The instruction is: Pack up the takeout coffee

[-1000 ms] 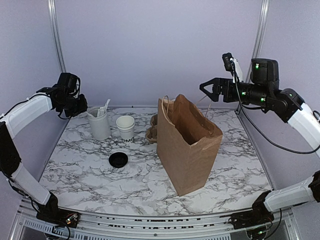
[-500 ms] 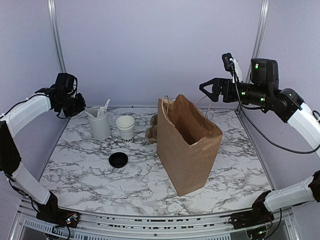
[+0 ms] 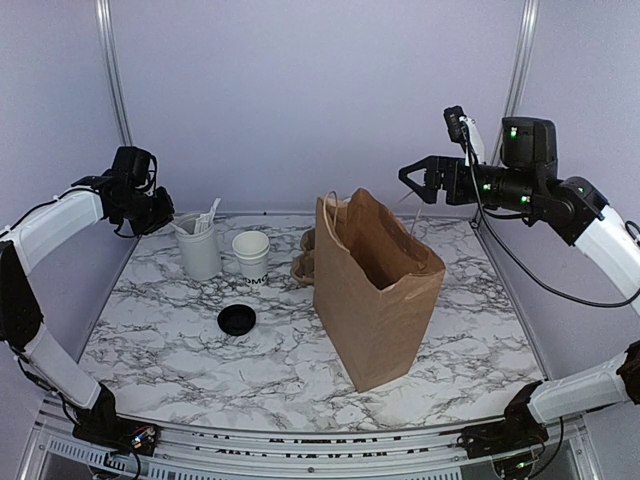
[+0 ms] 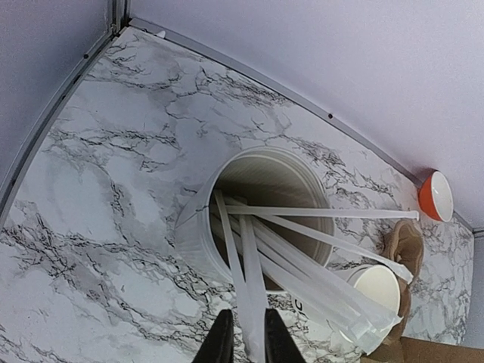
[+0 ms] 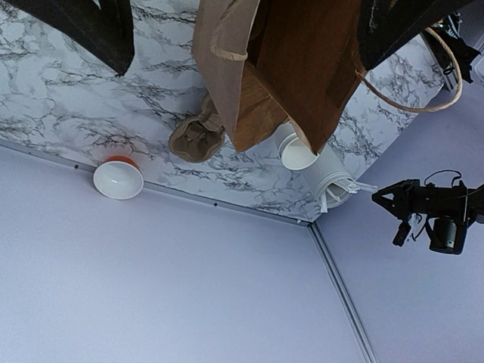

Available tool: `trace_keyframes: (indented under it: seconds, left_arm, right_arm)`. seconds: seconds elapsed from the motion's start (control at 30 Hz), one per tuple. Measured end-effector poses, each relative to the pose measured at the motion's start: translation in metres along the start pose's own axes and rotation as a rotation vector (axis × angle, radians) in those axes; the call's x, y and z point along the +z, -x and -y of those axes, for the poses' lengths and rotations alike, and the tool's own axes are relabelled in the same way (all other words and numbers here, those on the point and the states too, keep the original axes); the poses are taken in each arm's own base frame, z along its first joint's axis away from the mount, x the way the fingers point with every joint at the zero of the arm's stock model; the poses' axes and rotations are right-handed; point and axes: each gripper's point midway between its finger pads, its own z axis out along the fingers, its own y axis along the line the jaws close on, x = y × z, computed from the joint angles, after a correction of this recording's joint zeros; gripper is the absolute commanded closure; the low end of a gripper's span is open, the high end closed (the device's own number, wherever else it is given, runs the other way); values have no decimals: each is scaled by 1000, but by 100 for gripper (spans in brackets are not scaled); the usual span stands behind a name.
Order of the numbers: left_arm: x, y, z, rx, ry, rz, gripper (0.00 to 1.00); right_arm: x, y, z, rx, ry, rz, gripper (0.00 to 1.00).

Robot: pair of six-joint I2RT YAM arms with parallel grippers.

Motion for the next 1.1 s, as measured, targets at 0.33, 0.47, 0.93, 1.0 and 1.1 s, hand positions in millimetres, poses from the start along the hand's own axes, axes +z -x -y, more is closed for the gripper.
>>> trace_keyframes:
  seconds: [0.33, 0.47, 0.93, 1.0, 1.1]
  left_arm:
    - [0, 0, 0, -4, -2, -1, 98]
    - [1, 0, 0, -7, -4, 0, 100]
    - [-13, 24, 17, 30, -36, 50, 100]
    - [-22, 36, 25, 36, -56, 79, 100]
    - [-32, 49, 34, 47, -80, 113, 100]
  right_arm:
    - [0, 0, 0, 0, 0, 0, 0]
    - [0, 0, 0, 0, 0, 0, 0]
    - [0, 0, 0, 0, 0, 0, 0]
    - [0, 0, 0, 0, -1, 0, 0]
    - [0, 0, 0, 0, -1, 0, 0]
